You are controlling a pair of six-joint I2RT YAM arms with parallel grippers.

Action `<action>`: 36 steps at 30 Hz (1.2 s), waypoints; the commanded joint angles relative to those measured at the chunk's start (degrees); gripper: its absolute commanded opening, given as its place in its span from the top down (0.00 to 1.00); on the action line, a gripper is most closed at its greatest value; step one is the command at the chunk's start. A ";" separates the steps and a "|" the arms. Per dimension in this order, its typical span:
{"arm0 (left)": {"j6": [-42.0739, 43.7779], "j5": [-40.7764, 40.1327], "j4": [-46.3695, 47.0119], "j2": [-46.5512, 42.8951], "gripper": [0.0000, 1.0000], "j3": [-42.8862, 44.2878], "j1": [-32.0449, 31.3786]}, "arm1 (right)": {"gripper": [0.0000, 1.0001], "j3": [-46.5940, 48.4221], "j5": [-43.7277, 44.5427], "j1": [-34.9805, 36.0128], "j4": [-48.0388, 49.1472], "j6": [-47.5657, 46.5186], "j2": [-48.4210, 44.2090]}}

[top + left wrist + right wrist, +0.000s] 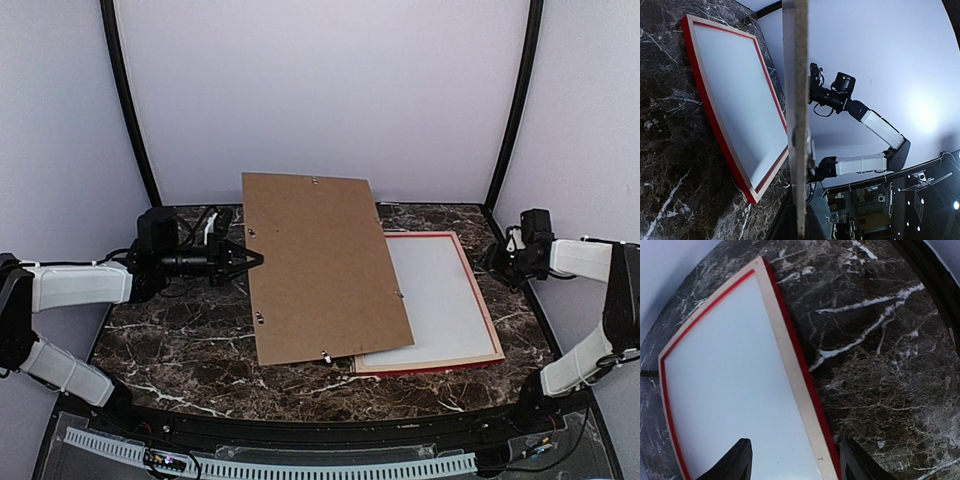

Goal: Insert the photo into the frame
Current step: Move the frame body to the center of the board.

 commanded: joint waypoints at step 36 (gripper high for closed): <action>5.85 1.09 -5.53 -2.00 1.00 3.84 6.25 | 0.72 -10.78 -2.79 13.07 15.20 -1.64 8.58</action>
